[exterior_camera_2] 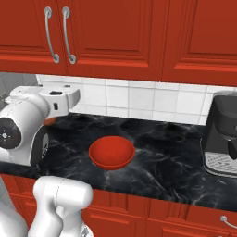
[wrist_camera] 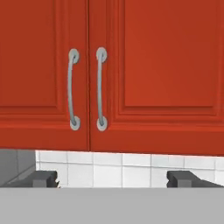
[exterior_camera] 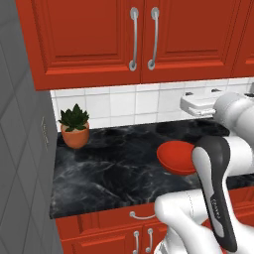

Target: Open the cabinet. Pick the orange and pear from the cabinet and place them into the bowl. Then close the cabinet.

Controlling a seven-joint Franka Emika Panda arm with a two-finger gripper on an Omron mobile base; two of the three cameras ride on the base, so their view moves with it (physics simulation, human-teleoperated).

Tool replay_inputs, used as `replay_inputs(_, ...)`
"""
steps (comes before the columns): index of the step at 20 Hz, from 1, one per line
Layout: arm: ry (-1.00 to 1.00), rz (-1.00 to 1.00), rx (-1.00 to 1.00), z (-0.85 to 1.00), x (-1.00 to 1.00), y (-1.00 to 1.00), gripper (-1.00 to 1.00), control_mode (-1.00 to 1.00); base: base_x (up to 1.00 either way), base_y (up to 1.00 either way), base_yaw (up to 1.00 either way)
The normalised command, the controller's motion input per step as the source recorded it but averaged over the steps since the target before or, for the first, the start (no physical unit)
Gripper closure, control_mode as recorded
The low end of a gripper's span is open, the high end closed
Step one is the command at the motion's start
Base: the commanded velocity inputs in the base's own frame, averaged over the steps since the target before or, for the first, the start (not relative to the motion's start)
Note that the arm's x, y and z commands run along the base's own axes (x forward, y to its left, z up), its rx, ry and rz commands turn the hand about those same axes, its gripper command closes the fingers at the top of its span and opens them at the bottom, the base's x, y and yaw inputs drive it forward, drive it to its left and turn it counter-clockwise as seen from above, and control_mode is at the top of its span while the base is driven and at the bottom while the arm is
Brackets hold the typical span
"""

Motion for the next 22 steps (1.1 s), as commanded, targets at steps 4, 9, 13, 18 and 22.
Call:
replay_inputs(4, -0.28, 0.0, 0.0, 0.45, -0.11, 0.02, -1.0, -1.0, 0.0, 0.0, 0.0)
replay_inputs(9, -0.17, 0.0, 0.0, 0.41, 0.0, 0.04, -1.0, -1.0, 0.0, 0.0, 0.0)
replay_inputs(13, -0.08, 0.0, 0.0, 0.29, 0.01, 0.16, -1.0, -1.0, 0.0, 0.0, 0.0)
replay_inputs(18, -0.03, 0.0, 0.0, 0.22, 0.15, 0.23, -1.0, -1.0, 0.0, 0.0, 0.0)
replay_inputs(22, 0.0, 0.0, 0.0, 0.13, 0.49, 0.21, -1.0, -1.0, 0.0, 0.0, 0.0)
